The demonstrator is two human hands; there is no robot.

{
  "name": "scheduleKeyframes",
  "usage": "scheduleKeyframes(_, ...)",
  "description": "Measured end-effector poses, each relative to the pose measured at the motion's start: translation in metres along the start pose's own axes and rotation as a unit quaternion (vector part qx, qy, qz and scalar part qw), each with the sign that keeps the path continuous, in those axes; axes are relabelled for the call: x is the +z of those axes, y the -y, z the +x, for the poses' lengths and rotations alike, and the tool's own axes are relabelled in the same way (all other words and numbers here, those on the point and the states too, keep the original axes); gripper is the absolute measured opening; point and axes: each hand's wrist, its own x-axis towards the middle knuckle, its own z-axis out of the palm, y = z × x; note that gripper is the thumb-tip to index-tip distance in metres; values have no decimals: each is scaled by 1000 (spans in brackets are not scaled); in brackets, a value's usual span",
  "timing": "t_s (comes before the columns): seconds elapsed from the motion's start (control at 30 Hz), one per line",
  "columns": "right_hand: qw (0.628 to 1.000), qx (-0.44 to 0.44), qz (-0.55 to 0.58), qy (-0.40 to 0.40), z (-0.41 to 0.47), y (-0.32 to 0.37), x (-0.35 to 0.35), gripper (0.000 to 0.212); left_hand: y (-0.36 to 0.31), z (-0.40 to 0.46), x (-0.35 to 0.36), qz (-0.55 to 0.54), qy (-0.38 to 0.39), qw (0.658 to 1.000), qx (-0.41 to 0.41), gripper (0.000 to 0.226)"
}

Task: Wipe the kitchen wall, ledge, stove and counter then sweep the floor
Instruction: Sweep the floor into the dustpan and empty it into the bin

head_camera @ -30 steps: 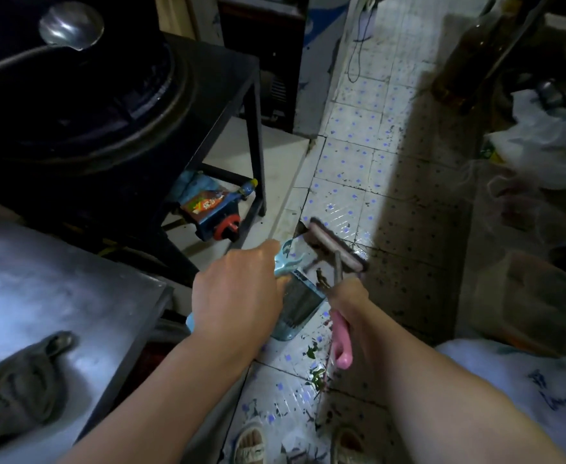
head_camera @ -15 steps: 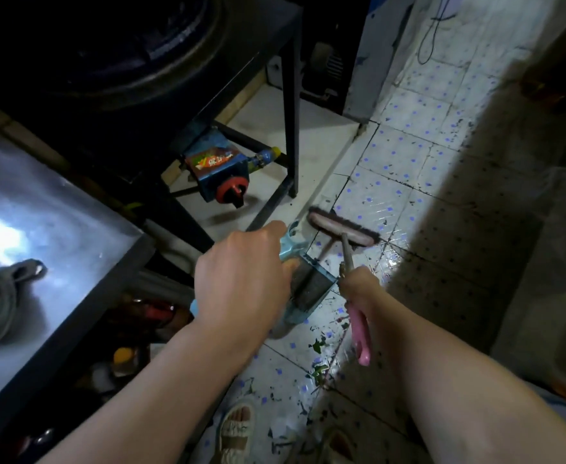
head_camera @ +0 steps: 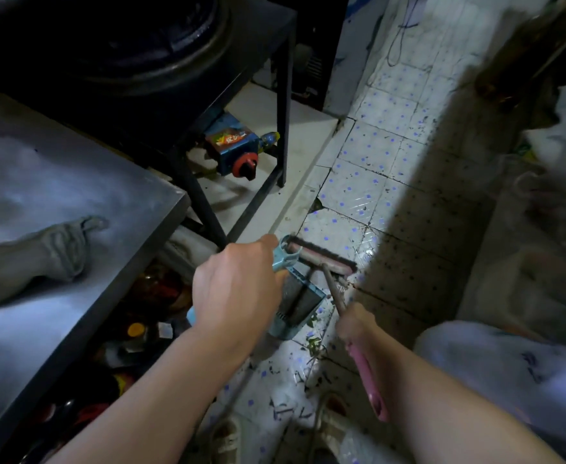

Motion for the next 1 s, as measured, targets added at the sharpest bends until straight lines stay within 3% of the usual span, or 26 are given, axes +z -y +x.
scheduleKeyframes(0.27,997,64,39,2,-65,-19,45,41,42,-45,-16,-9,2,998,64,21)
scheduleKeyframes(0.47,992,86,89,-17,-83,-27,41,29,46,-61,-13,9,14,995,95,17)
scheduleKeyframes(0.8,974,77,207,-48,-21,-45,-13,40,5,-52,9,56,21,995,77,25)
scheduleKeyframes(1.0,983,76,166,-13,13,-65,-25,44,-23,-52,23,55,25,997,43,28)
